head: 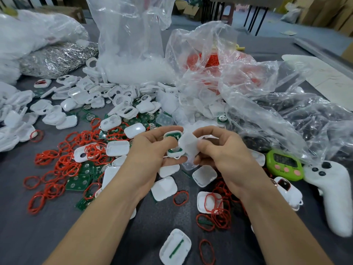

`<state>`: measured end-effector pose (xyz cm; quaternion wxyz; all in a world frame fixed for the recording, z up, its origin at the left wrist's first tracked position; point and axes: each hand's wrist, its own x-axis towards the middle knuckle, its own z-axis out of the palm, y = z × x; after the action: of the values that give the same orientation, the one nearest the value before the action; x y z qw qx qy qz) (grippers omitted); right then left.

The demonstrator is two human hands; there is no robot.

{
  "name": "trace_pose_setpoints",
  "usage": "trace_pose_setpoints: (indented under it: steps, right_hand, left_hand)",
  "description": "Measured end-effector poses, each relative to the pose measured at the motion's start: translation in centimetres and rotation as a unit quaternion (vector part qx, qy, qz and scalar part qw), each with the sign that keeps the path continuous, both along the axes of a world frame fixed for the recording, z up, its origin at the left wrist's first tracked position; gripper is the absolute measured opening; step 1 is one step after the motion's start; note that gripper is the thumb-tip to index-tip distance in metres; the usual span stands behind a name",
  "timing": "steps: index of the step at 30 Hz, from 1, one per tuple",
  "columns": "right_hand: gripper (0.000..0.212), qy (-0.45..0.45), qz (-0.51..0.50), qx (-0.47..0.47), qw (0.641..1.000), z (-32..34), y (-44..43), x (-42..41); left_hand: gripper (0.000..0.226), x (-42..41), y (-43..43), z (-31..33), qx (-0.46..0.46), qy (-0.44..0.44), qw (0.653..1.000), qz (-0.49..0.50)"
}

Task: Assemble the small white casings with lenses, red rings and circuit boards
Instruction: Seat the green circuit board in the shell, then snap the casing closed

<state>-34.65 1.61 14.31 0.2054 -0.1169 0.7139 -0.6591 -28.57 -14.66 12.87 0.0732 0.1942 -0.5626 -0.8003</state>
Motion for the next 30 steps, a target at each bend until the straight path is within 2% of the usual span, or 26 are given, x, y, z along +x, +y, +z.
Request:
trace_pose_setpoints:
  steps: [4, 9, 11, 14, 17, 19, 26, 30]
  right_hand:
    - [0.029, 0.029, -0.024, 0.034, 0.999, -0.2, -0.2, 0.0]
    - [0.039, -0.008, -0.017, -0.036, 0.999, 0.3, 0.2, -0.3]
    - [0.039, 0.02, -0.008, -0.03, 0.999, 0.8, 0.5, -0.5]
    - [0.037, 0.119, 0.025, 0.021, 0.992, 1.9, 0.7, -1.0]
    - [0.037, 0.215, 0.079, 0.12, 0.966, 3.4, 0.5, -1.7]
    - [0.035, 0.249, 0.104, 0.16, 0.95, 4.4, 0.2, -2.1]
    - [0.025, 0.249, 0.188, 0.22, 0.924, 7.0, -1.4, -2.9]
    - [0.025, 0.255, 0.212, 0.264, 0.905, 7.1, -2.2, -3.2]
  left_hand:
    - [0.032, -0.1, 0.1, -0.3, -0.014, 0.013, 1.0, -0.007]
    - [0.031, -0.2, 0.0, -0.7, -0.009, 0.012, 1.0, -0.008]
    - [0.031, -0.2, 0.0, -0.6, -0.003, 0.005, 1.0, -0.008]
    - [0.032, -0.2, 0.0, -0.4, -0.005, -0.006, 1.0, -0.011]
    - [0.03, 0.0, 0.0, -0.1, 0.026, -0.015, 0.999, -0.03]
    - [0.03, 0.0, -0.1, 0.0, 0.053, -0.014, 0.998, -0.043]
    - [0.029, -0.1, -0.2, 0.2, 0.096, -0.04, 0.992, -0.065]
    - [0.043, 0.0, -0.2, 0.5, 0.11, -0.045, 0.991, -0.06]
